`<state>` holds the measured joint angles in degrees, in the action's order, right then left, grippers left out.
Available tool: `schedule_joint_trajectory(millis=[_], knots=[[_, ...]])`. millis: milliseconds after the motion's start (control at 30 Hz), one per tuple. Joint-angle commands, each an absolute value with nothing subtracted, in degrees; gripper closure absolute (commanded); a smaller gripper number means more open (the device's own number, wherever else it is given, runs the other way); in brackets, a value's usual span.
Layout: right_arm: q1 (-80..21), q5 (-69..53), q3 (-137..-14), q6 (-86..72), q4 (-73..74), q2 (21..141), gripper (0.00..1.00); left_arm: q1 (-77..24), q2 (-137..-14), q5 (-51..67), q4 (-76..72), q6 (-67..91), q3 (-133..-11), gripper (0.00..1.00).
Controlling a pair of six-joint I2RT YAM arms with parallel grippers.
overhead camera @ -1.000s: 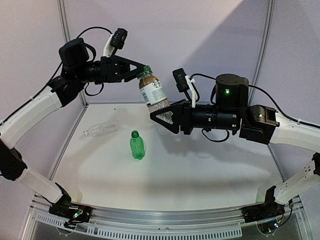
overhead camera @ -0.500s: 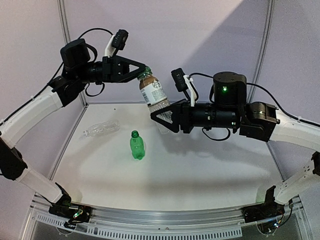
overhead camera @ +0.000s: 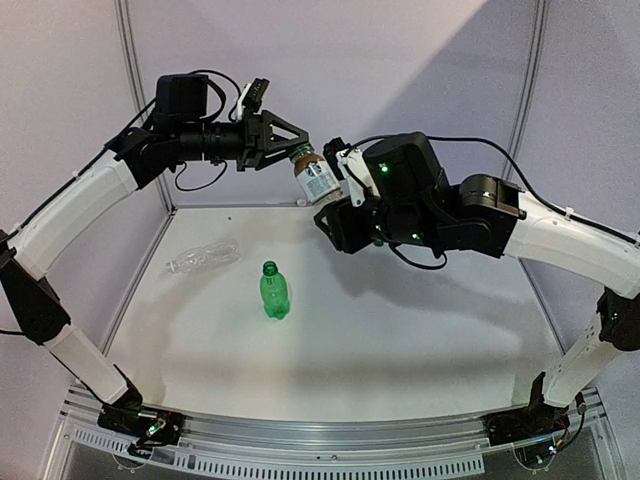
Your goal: Unscrew the bottle caps
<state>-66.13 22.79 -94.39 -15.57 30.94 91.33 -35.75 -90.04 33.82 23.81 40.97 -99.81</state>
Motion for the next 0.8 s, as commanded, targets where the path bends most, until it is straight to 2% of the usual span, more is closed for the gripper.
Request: schedule_joint_trajectory(millis=[0, 133, 200, 267, 467, 600, 633, 767], knots=[[-67.1, 29.6, -97.1, -11.0, 30.0, 93.0, 0.77, -38.4, -92.4, 31.0, 37.0, 39.2, -101.9, 0.85], [-67.1, 29.0, -95.0, -10.9, 26.5, 92.2, 0.77, -38.5, -92.7, 31.5, 36.9, 39.8, -102.9, 0.8], [-67.1, 28.9, -93.1, -11.2, 24.1, 91.1, 0.77, -38.5, -92.6, 31.2, 36.7, 39.9, -103.4, 0.73], [-67.1, 28.3, -91.2, -11.4, 22.0, 89.9, 0.77, -38.5, -92.4, 31.6, 35.4, 40.1, -103.6, 0.63], [-67.1, 20.7, -83.9, -12.0, 14.7, 85.3, 0.77, -38.4, -89.8, 37.4, 24.3, 40.6, -100.6, 0.25], [-67.1, 20.3, -80.6, -13.5, 11.9, 82.5, 0.76, -37.5, -87.8, 42.5, 16.2, 42.2, -97.6, 0.09], [-67.1, 20.4, -80.2, -13.7, 11.5, 81.9, 0.76, -37.2, -87.2, 43.2, 14.5, 42.4, -96.5, 0.01], [-67.1, 17.5, -79.1, -14.3, 9.8, 80.8, 0.76, -35.6, -84.3, 46.1, 10.2, 42.1, -93.2, 0.01]])
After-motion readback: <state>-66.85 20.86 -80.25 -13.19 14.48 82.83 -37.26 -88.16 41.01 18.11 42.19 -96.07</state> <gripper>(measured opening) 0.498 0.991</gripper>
